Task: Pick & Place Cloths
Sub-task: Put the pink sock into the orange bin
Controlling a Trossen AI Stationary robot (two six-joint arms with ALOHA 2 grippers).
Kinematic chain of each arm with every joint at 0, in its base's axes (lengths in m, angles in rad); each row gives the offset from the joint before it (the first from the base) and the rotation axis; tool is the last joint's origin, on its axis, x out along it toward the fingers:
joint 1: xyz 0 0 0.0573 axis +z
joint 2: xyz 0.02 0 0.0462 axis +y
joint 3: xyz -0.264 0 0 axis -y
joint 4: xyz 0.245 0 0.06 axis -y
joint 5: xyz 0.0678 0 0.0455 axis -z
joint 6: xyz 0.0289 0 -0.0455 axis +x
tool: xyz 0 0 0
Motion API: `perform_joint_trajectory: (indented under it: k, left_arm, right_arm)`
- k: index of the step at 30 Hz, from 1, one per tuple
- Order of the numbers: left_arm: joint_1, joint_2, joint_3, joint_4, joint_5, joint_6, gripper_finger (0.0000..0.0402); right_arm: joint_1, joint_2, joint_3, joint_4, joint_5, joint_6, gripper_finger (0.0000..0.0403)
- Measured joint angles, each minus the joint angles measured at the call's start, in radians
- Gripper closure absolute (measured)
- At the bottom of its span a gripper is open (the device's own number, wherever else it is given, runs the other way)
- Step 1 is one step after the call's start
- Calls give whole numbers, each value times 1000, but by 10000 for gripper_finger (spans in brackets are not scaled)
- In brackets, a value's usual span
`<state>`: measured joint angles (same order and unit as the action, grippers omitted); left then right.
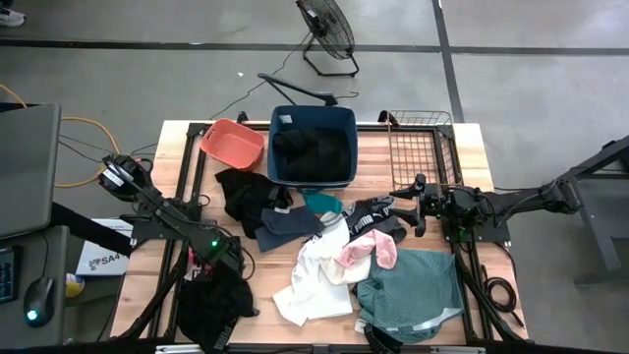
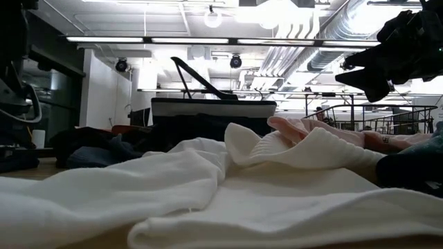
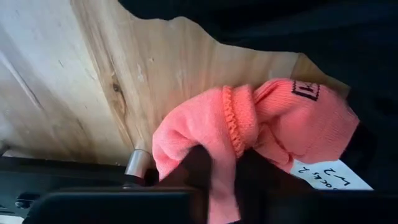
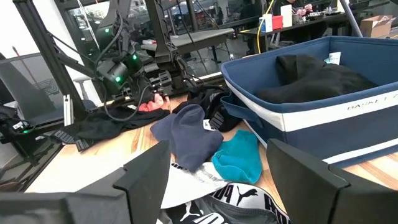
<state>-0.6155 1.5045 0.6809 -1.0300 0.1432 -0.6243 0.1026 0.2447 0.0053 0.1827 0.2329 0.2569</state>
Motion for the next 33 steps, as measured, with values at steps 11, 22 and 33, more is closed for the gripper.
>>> perform_joint_trajectory:
  k: [11,22,33]
  left_arm:
    - [1,5,210,-119,-160,-35,392]
    - [95,3,542,-499,-686,-195,392]
    - [436,3,569,-540,-927,-214,392]
  right_arm:
    - [0,0,0,0,0,0,144]
    - [0,0,0,0,0,0,144]
    - [0,0,0,0,0,0,144]
